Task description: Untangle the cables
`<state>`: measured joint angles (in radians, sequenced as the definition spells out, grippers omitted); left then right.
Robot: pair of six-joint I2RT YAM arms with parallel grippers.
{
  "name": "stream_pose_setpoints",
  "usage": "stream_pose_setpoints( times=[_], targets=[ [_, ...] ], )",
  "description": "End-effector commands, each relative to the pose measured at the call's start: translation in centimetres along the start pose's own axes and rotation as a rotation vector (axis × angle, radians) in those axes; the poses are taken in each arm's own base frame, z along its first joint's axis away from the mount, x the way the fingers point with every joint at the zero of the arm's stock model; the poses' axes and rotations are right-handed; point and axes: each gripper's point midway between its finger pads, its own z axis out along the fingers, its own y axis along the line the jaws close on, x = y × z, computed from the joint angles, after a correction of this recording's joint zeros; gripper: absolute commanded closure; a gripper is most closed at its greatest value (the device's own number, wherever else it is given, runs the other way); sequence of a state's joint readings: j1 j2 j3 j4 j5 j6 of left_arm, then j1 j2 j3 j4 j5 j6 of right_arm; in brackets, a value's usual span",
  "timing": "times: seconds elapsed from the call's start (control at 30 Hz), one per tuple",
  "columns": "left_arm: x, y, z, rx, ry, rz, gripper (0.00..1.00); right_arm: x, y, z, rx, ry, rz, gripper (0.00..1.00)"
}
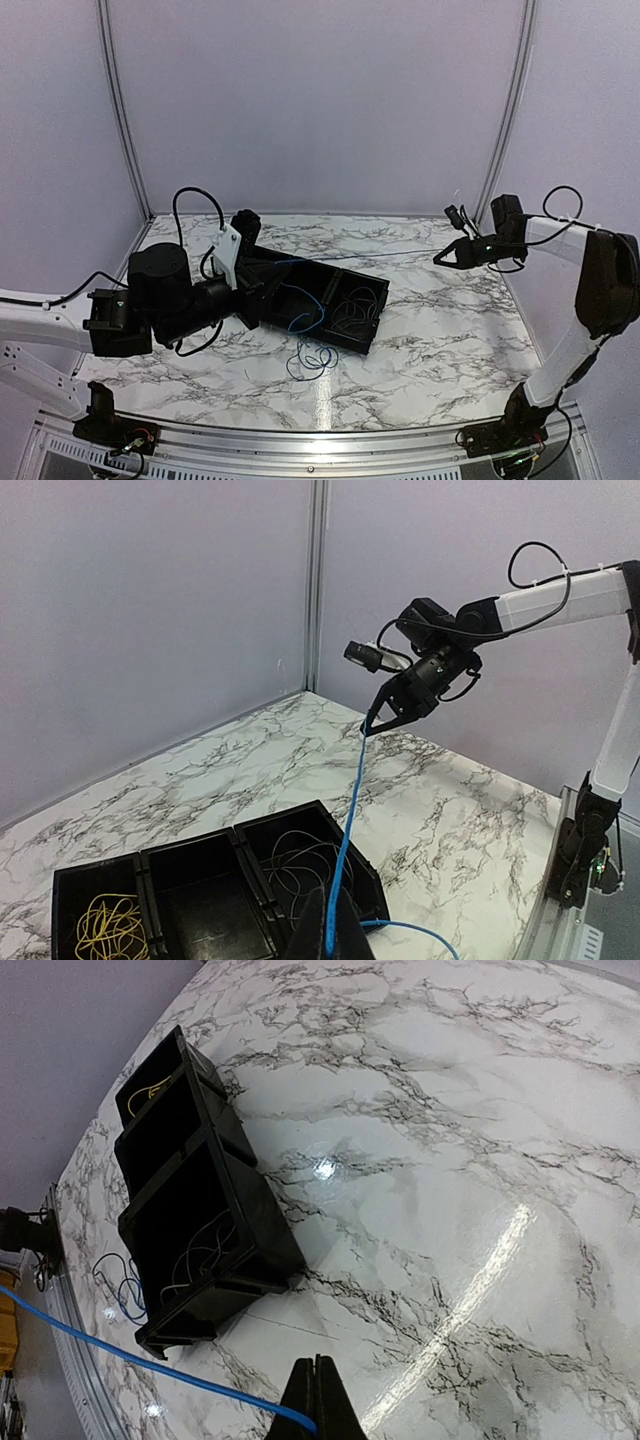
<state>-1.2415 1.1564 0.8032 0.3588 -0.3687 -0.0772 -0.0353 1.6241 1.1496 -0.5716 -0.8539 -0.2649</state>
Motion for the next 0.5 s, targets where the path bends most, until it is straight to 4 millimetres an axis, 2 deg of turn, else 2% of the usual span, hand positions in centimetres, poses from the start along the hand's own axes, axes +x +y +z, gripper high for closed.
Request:
stream_pose_setpoints(
  times=[0.0,0.17,0.27,0.33,0.37,0.47],
  targets=[
    [-3.2,0.7,0.5,-0.05,-0.065,-0.02,1.0,-1.5,1.5,-1.1,-0.076,-0.023,-0.092,0.95],
    [-5.1,0.4,3.8,-0.076,-0.047,-0.06,1.0,-1.1,5.2,-1.9,-0.141,-0.029,-0.207,0.73],
    [-6.5,1.0,5.9,-0.103,-0.034,-0.101,1.0,-0.4,7.5,-2.6,-0.193,-0.042,-0.278,0.59],
    [-7.4,1.5,7.2,-0.127,-0.009,-0.108,1.0,0.3,9.9,-2.8,-0.252,-0.052,-0.34,0.46],
    [-8.6,1.8,7.7,-0.136,-0.012,-0.114,1.0,0.6,10.6,-3.1,-0.264,-0.059,-0.366,0.41],
    [-9.1,2.4,9.1,-0.15,0.013,-0.106,1.0,1.7,12.2,-4.0,-0.281,-0.082,-0.445,0.32]
  ],
)
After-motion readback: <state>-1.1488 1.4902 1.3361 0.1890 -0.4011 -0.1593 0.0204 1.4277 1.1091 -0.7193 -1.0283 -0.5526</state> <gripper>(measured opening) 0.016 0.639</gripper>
